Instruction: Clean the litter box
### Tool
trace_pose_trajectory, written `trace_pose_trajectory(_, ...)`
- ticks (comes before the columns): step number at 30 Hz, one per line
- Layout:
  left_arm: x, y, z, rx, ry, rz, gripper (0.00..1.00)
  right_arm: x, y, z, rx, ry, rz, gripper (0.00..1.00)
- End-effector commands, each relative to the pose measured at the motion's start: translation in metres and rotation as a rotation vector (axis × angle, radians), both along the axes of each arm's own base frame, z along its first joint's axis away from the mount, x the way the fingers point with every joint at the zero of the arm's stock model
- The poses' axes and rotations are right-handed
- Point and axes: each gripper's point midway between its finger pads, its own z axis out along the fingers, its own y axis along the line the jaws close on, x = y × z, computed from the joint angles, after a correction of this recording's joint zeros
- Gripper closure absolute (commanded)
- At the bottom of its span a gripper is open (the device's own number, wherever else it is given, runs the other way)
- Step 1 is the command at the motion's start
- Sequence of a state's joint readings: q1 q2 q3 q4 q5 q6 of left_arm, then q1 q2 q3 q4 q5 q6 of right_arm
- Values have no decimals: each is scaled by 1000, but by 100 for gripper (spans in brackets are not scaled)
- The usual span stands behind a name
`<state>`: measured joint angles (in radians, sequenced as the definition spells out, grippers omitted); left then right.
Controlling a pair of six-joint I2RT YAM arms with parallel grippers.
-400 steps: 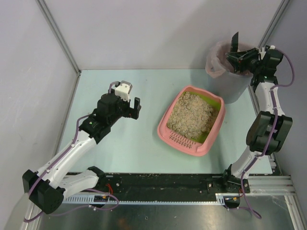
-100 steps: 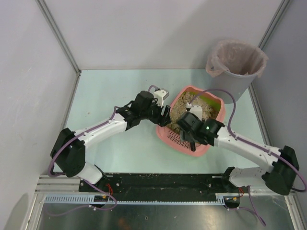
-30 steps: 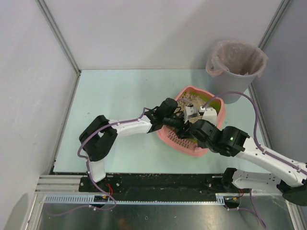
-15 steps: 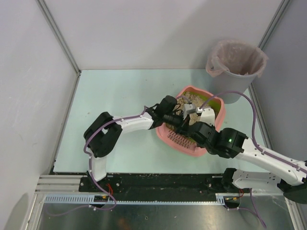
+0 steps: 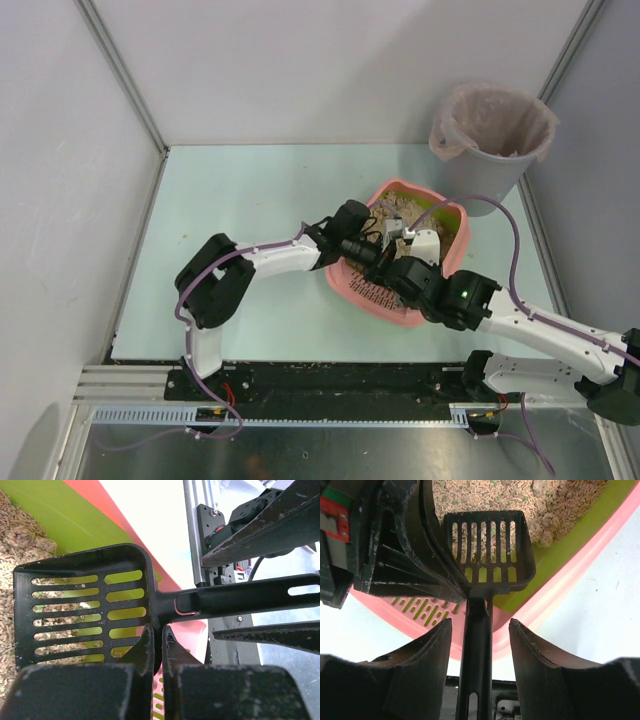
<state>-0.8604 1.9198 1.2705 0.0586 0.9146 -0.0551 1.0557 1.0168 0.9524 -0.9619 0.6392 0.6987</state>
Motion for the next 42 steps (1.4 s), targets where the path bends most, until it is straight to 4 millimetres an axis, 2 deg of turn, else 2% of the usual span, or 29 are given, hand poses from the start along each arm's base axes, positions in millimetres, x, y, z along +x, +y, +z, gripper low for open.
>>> trace_pose_trajectory(1,8,-4,19,-43,35,-7,100,0,4,2,36,-27,-2,44)
trace_pose_trajectory(9,11,-2,22,-39,52,9,100,0,7,-10,-4,-26,-18,43)
trace_pose_trajectory(12,12,-1,23,-41,50,12,100,1,7,-12,-12,-33,-33,50)
trace_pose_trajectory(13,12,-1,23,-42,48,11,100,2,7,-11,-9,-41,-36,60)
trace_pose_trajectory(14,11,-1,23,-43,48,8,100,2,7,-9,-4,-47,-36,65)
trace_pose_trajectory(15,11,-1,23,-44,46,7,100,3,7,-8,0,-51,-36,77)
trace_pose_trajectory(17,13,-1,24,-43,35,20,100,4,7,-5,11,-62,-39,91)
trace_pose_trajectory(18,15,-1,26,-43,28,29,97,4,6,-4,14,-63,-41,100)
trace_pose_trajectory(19,17,-1,29,-45,15,45,76,4,5,-3,13,-66,-42,100)
trace_pose_trajectory(21,20,-2,45,-69,-19,58,64,3,4,-1,30,-66,-49,100)
trace_pose_trajectory(22,24,-2,51,-75,-38,75,51,3,3,0,38,-67,-54,100)
trace_pose_trajectory(23,26,-1,63,-93,-64,89,43,3,2,3,51,-71,-62,100)
trace_pose_trajectory(25,36,-1,74,-104,-98,134,28,3,-1,8,87,-79,-85,100)
trace_pose_trajectory(29,61,15,84,-109,-82,208,19,3,-10,17,116,-88,-126,100)
trace_pose_trajectory(32,62,24,95,-128,-100,215,18,5,-14,20,115,-81,-134,100)
trace_pose_trajectory(36,62,34,129,-184,-160,226,20,8,-12,24,101,-43,-86,100)
trace_pose_trajectory(37,61,40,146,-210,-189,241,20,13,-12,30,86,-41,-68,100)
trace_pose_trajectory(39,76,54,152,-197,-219,341,19,13,-7,34,97,-6,-21,100)
trace_pose_trajectory(40,79,64,166,-211,-255,387,18,14,-5,40,99,-2,-3,100)
trace_pose_trajectory(41,88,78,156,-172,-263,457,18,17,-7,41,80,8,3,100)
trace_pose_trajectory(42,106,91,152,-129,-321,567,17,15,-6,40,77,33,25,100)
